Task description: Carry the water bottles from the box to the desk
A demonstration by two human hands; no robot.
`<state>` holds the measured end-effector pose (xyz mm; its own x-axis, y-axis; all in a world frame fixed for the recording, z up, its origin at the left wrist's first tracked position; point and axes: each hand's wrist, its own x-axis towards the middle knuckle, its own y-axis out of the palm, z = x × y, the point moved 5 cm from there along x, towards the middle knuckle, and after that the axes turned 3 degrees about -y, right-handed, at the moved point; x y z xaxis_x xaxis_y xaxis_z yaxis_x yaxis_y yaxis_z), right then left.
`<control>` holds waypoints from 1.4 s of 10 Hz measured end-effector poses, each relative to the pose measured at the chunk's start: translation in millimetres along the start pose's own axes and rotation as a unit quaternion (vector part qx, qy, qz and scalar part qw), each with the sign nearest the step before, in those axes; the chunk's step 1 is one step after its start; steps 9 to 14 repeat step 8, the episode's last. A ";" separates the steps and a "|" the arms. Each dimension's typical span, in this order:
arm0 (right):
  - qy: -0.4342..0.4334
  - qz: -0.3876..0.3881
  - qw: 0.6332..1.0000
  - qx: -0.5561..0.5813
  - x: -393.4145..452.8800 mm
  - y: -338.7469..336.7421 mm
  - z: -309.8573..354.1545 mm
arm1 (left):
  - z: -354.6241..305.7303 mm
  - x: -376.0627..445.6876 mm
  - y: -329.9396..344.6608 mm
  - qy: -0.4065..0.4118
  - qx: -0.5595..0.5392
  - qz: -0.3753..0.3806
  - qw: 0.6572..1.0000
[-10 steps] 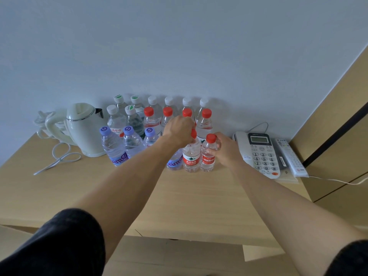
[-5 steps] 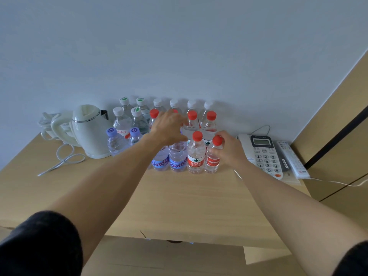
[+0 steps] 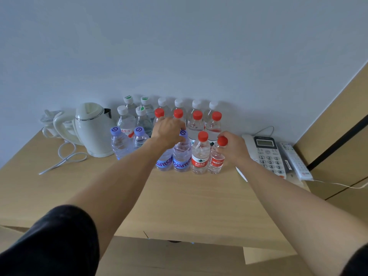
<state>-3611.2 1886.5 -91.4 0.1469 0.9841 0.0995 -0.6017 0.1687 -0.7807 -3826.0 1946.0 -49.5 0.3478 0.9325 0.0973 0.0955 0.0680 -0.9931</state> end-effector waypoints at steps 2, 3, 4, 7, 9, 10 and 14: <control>-0.005 -0.002 1.000 -0.013 1.0 1.4 -0.8 | 1.7 4.5 1.0 0.004 -0.021 0.000 1.000; -0.006 -0.001 1.000 -0.016 1.9 1.7 -1.2 | 2.4 3.7 2.0 -0.004 -0.030 0.008 0.999; 0.003 0.007 1.000 -0.022 0.7 1.9 0.0 | 2.4 1.8 2.6 -0.008 -0.021 0.002 1.000; 0.040 -0.004 0.999 -0.006 -6.0 -7.6 8.8 | 23.5 -6.7 -2.0 -0.012 -0.038 -0.031 0.999; 0.025 -0.032 0.999 0.016 -6.3 -13.7 20.7 | 33.1 -9.4 -7.9 -0.034 -0.051 -0.041 0.997; 0.025 -0.032 0.999 0.016 -6.3 -13.7 20.7 | 33.1 -9.4 -7.9 -0.034 -0.051 -0.041 0.997; 0.025 -0.032 0.999 0.016 -6.3 -13.7 20.7 | 33.1 -9.4 -7.9 -0.034 -0.051 -0.041 0.997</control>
